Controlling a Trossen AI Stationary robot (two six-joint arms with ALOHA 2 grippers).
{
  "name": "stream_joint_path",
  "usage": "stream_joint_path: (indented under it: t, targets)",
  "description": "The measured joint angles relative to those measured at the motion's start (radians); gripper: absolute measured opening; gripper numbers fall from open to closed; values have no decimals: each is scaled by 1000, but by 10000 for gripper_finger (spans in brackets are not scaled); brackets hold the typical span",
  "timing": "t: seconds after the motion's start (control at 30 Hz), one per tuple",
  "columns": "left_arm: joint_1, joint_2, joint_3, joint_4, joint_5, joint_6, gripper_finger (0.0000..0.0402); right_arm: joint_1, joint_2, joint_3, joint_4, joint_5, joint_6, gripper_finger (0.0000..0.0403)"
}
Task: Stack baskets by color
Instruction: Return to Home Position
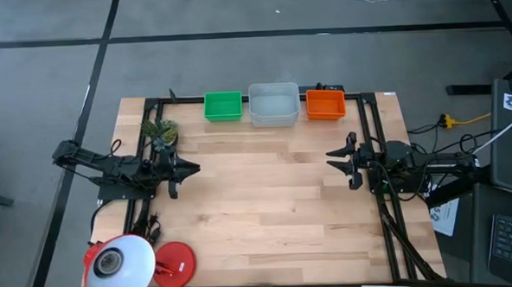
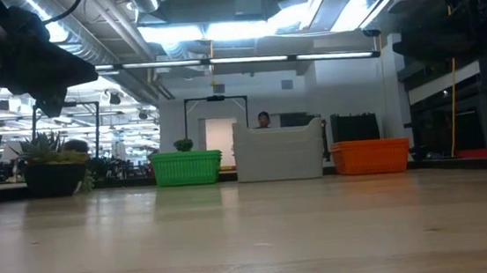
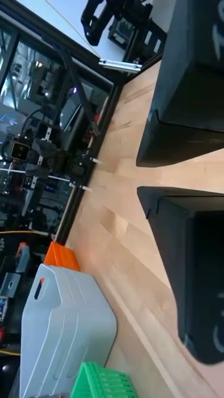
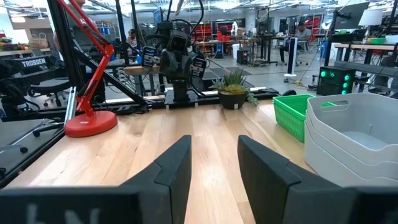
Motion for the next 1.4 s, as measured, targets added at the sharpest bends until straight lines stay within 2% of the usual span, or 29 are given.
stream_joint_path:
  t: [0.27, 0.37, 0.47, 0.57, 0.73, 0.93, 1.13, 1.4]
  targets:
    - [0, 0, 0, 3, -2, 5, 53, 0, 0, 0, 0, 0, 0, 131]
    - [0, 0, 0, 8, 3, 74, 53, 0, 0, 0, 0, 0, 0, 131]
    - [1, 0, 0, 14, 151, 211, 53, 0, 0, 0, 1, 0, 0, 131]
    - [0, -1, 0, 30, 298, 275, 53, 0, 0, 0, 0, 0, 0, 131]
    - [27, 0, 0, -2, 305, 309, 53, 0, 0, 0, 1, 0, 0, 131]
    - [118, 0, 0, -28, 314, 345, 53, 0, 0, 0, 1, 0, 0, 131]
    - [199, 0, 0, -43, 393, 355, 53, -13, 0, 0, 1, -2, 0, 131]
    - [216, 1, 0, -40, 396, 315, 53, -18, 0, 0, 1, 0, 0, 131]
